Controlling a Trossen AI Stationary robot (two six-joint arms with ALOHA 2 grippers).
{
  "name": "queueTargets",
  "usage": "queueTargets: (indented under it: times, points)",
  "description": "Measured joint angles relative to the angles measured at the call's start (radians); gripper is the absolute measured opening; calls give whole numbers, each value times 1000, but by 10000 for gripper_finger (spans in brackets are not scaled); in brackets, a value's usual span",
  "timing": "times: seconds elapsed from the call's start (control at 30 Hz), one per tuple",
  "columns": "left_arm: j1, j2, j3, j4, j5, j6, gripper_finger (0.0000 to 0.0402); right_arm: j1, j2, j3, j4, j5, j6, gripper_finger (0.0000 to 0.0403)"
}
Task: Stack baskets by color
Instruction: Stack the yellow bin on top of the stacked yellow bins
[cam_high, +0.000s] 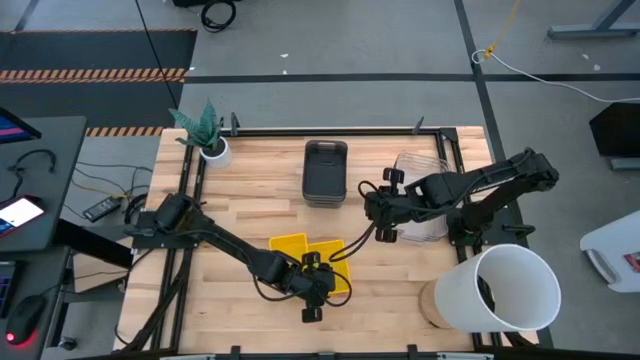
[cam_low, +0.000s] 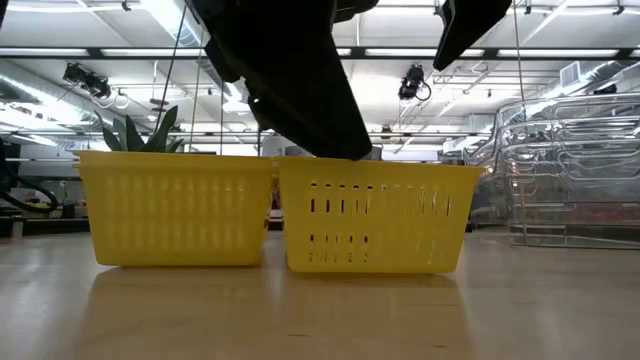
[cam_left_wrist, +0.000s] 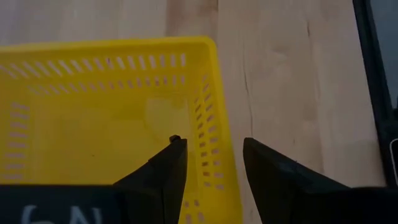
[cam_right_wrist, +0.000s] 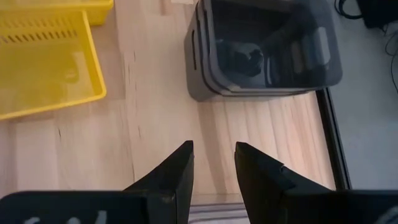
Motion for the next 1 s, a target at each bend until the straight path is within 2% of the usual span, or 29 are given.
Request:
queueTargets:
  times: [0.17, 0.6, 0.77, 1.0]
  points:
    - [6, 0, 0, -10, -6, 48, 162, 1, 1, -2, -2, -14, 22, 122]
    - [5, 45, -2, -20, 29, 50, 155, 2, 1, -2, 6, -23, 37, 122]
    - [5, 45, -1, -46, 30, 68, 112, 11, 1, -2, 6, -27, 44, 122]
    - [10, 33, -1, -62, 22, 116, 22, 33, 2, -2, 5, -23, 44, 122]
